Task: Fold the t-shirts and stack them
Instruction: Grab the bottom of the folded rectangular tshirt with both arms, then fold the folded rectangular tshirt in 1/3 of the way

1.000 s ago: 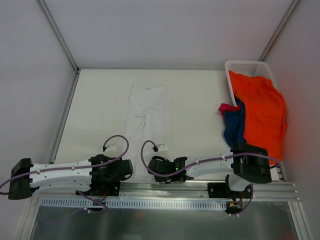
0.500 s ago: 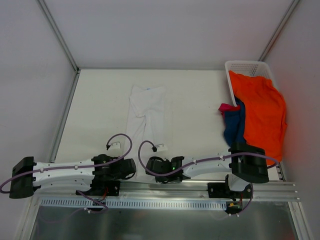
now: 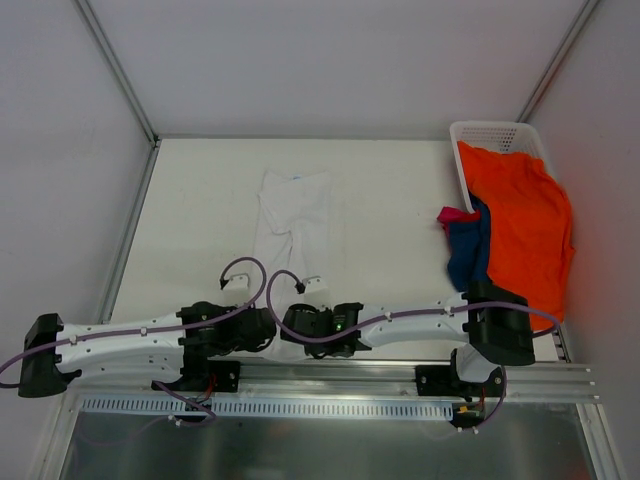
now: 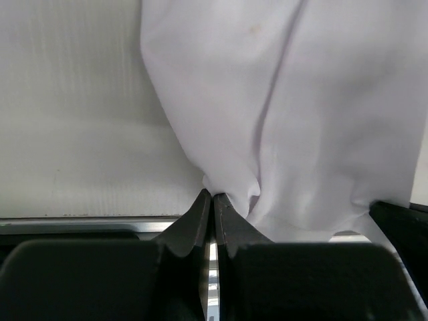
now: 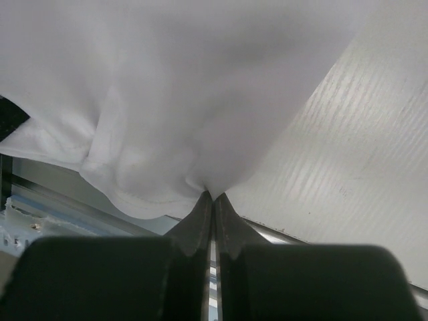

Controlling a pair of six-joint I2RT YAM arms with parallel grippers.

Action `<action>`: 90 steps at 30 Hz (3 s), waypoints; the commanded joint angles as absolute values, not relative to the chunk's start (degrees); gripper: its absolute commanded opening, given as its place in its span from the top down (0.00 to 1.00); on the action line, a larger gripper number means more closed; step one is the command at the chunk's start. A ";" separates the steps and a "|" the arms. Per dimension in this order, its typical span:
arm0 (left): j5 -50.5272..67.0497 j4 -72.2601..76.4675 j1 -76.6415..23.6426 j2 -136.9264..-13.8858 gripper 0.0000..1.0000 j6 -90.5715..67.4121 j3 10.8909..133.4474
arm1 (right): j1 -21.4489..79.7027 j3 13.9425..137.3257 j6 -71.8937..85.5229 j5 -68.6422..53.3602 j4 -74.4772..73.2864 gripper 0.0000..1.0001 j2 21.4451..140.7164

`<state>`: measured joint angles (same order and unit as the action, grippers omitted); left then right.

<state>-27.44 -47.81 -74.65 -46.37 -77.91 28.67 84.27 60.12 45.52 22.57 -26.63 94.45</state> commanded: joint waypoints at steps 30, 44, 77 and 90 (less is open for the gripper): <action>-33.23 -39.56 -46.77 -61.33 1.00 -44.39 52.38 | 59.33 81.82 23.91 12.40 -36.12 1.00 100.36; -24.35 -25.50 -37.00 -77.16 1.00 -34.63 57.83 | 51.16 92.63 19.16 6.59 -35.77 0.99 111.70; -23.99 -16.88 -31.38 -94.66 0.29 -35.59 64.16 | 41.84 98.00 17.49 6.06 -34.37 0.22 119.27; -28.30 -16.87 -30.94 -94.23 0.01 -36.30 64.07 | 41.57 95.72 17.40 10.28 -34.36 0.01 115.51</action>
<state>-26.39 -16.99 -31.40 -97.14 -36.05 63.81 41.45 97.03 17.69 7.51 -34.52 120.55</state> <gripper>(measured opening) 0.990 0.993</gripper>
